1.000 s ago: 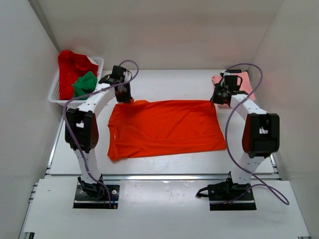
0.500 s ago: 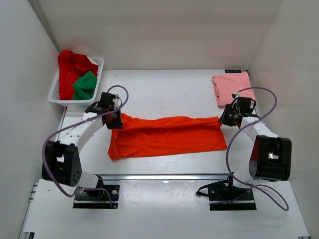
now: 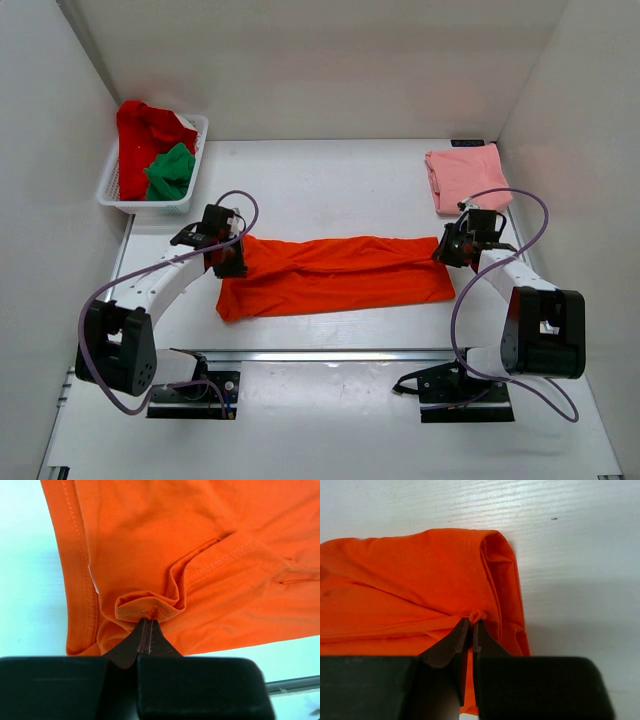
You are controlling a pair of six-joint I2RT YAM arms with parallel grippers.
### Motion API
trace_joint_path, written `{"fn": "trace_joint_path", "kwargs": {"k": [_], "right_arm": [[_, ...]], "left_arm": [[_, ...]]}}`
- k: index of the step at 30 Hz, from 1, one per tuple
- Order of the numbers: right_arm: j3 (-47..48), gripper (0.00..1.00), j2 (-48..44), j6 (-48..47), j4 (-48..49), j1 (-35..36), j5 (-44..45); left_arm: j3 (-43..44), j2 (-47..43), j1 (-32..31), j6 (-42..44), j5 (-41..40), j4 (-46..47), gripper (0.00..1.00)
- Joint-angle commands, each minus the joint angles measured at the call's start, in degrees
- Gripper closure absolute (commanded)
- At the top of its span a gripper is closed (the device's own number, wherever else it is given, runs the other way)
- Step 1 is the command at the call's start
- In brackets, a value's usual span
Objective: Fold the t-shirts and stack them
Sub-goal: Fold the other side of the tshirt into a rectangle
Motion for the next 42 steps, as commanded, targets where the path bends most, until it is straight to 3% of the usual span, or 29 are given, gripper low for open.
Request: {"fn": "trace_joint_path", "kwargs": {"k": [1,15,19,21,23,25,27,33,38,42], "right_arm": [[-0.33,1.00,-1.53,0.31,1.68,0.58,1.89],[0.20,1.00,0.76,-0.31,0.20,0.40,2.51],[2.48,1.00,2.07,-0.30,-4.44,0.75,4.00],[5.38,0.89,3.30,-0.57,-9.18,0.76,4.79],[8.01,0.50,2.78,-1.00,-13.07,0.76,5.32],[9.25,0.38,0.59,-1.79,-14.92,1.28,5.84],[10.04,0.34,-1.78,-2.59,-14.14,2.86,6.99],[14.96,0.50,2.85,-4.00,-8.42,6.27,2.25],[16.11,0.47,12.25,-1.98,-7.37,8.92,0.58],[13.66,0.47,14.29,0.22,-9.30,10.33,1.10]], "left_arm": [[-0.68,-3.52,-1.07,-0.59,1.40,0.36,1.00],[-2.88,-8.45,-4.51,-2.96,3.60,-3.60,1.00],[-2.35,-7.13,-5.38,-2.87,7.11,-5.09,1.00],[-0.08,-6.08,-5.56,-2.34,8.61,-7.54,0.79],[3.79,-6.42,-5.47,-2.34,8.97,-9.56,0.60],[8.09,-8.17,-4.69,-3.66,7.39,-9.84,0.42],[9.68,-9.75,-3.37,-4.37,6.95,-7.13,0.37],[9.87,1.20,-6.61,-4.89,4.31,-2.73,0.48],[4.95,10.96,-9.60,-8.93,4.65,5.44,0.53],[8.62,20.44,-9.69,-8.94,3.43,5.28,0.57]]}}
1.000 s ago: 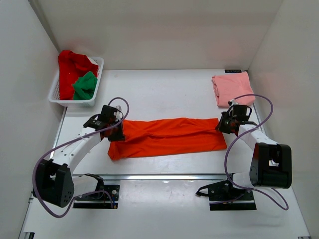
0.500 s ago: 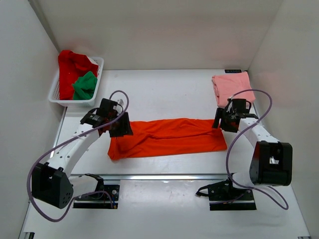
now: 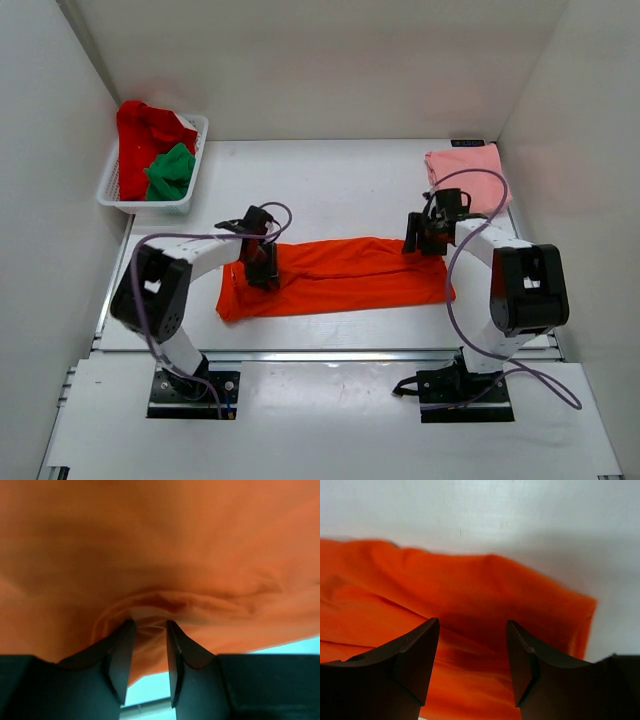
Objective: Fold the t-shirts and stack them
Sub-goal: Fold the other side of the tshirt into a rectangle, then rotate the tshirt 90 degrees
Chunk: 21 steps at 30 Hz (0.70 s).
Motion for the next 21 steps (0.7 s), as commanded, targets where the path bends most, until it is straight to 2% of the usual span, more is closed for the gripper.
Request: {"fn": "trace_joint_path", "kwargs": {"k": [1,6,9,11,12,15,17,19,20,21], "right_arm": [[-2.19,0.47,-0.33,3.04,-1.62,1.74,-0.69],[-10.62,0.49,-6.73,9.53,-2.95,7.09,-1.92],[-14.84,0.51,-10.42,13.84,-1.72,12.27,-2.97],[-17.49,0.53,-13.15,17.71,0.38,16.15,-3.15],[-19.24,0.53,-14.21,21.29,2.48,19.03,-3.41],[-24.60,0.60,-18.77,31.31,10.29,26.94,-2.55],[-26.98,0.60,-19.23,35.38,15.76,31.18,-0.36],[-28.22,0.59,-17.57,38.02,21.98,34.43,0.28],[-28.05,0.59,-15.82,38.03,22.71,34.97,0.19],[-26.83,0.58,-13.45,37.68,23.93,35.93,-0.86]], "left_arm": [[4.46,4.42,-0.32,-0.90,-1.38,2.07,0.57],[20.79,17.67,1.35,1.13,-3.40,-2.40,0.59],[36.69,28.47,1.70,3.23,-4.01,-8.37,0.60],[53.95,38.48,1.26,5.51,-5.15,-13.91,0.60],[59.61,41.50,1.53,5.78,-5.59,-18.28,0.60],[97.67,61.15,2.49,6.58,-3.25,-29.38,0.60],[107.43,67.25,4.50,5.44,0.72,-30.98,0.61],[98.03,64.66,5.66,5.61,3.97,-23.47,0.61],[89.28,61.34,6.01,6.31,4.07,-18.55,0.61],[85.46,60.26,5.84,7.01,2.94,-17.11,0.60]]}}
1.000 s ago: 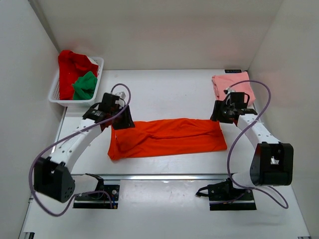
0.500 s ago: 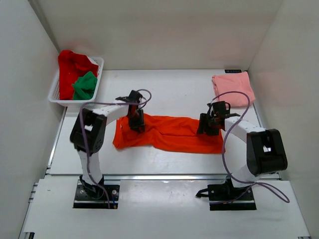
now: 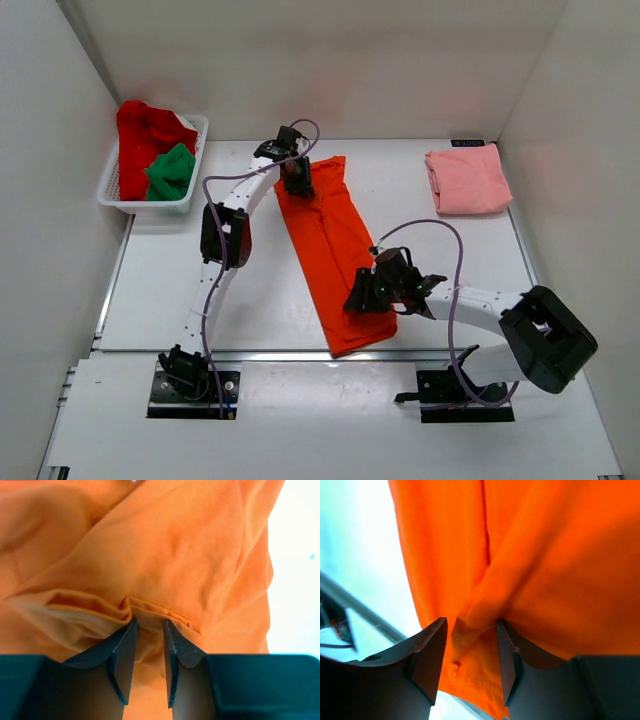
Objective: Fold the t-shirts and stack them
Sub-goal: Rotate the tshirt 90 degrees
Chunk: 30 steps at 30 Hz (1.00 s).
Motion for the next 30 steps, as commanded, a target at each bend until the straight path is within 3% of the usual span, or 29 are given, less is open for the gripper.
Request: {"fn": "trace_joint_path", "kwargs": {"k": [1,3,5,8,12,17,23,28,30], "right_arm": [[1.22,0.57,5.95,4.35,7.03,3.50,0.19],[3.78,0.55,9.99,2.33,7.55,6.04,-1.31],[5.36,0.54,11.67,1.44,8.70,8.42,-0.97],[4.32,0.51,12.21,-0.84,14.75,8.96,-1.32],[7.56,0.47,8.54,-9.88,11.08,8.78,-1.06],[1.86,0.52,-1.66,-7.18,9.76,3.43,-2.89],[-4.38,0.57,-3.00,-7.97,2.46,0.96,-3.24],[-6.06,0.87,-5.27,-7.80,-7.27,-1.05,-0.10],[-5.88,0.91,-6.85,-7.88,-9.66,-2.28,1.14]], "left_arm": [[-8.42,-2.61,1.73,2.45,-0.85,0.61,0.60],[1.63,1.23,1.81,2.89,-1.12,-1.67,0.59],[5.55,2.39,2.43,1.66,0.46,0.94,0.58],[-4.44,-1.73,4.44,-0.53,1.86,11.21,0.57],[3.68,2.65,5.76,-1.59,2.40,10.72,0.58],[-1.91,0.20,6.12,-2.12,3.45,16.78,0.58],[0.64,1.87,6.12,-1.94,4.24,15.99,0.59],[0.28,1.69,6.03,-1.51,4.41,16.26,0.57],[0.55,1.61,6.03,-1.68,4.50,16.25,0.57]]}}
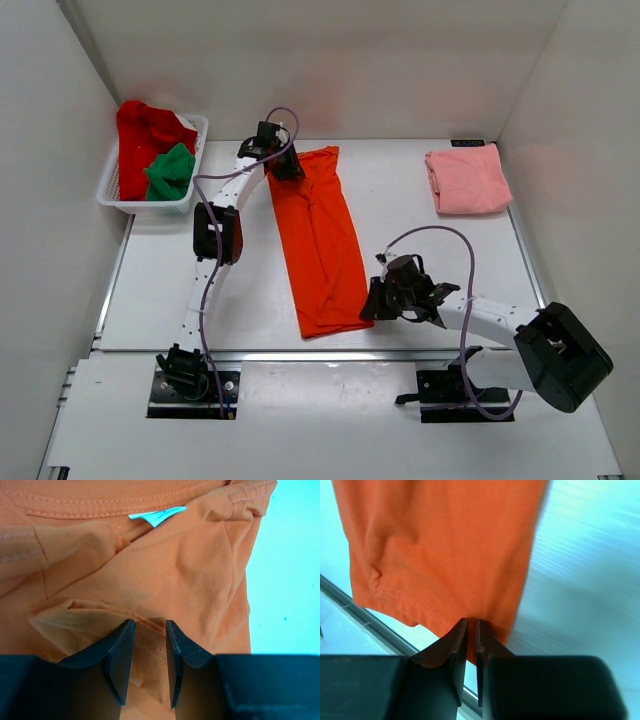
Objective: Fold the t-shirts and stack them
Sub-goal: Rotate the tshirt 90 degrees
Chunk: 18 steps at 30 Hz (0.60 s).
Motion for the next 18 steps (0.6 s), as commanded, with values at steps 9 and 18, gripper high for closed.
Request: {"fn": "trace_joint_path", "kwargs": {"k": [9,18], "right_arm": [[-8.95,1.00,-13.49,3.70,-5.82,-10.16,-0.67],[-2.74,0.81,-13.77,-0.86,-4.57,-5.16,0.10]], "left_arm": [[0.75,-1.00,0.74,1.16,1.25,1.86,0.58],[-0.11,-16.69,0.22,1.68,7.41,-0.49,0.34]]}}
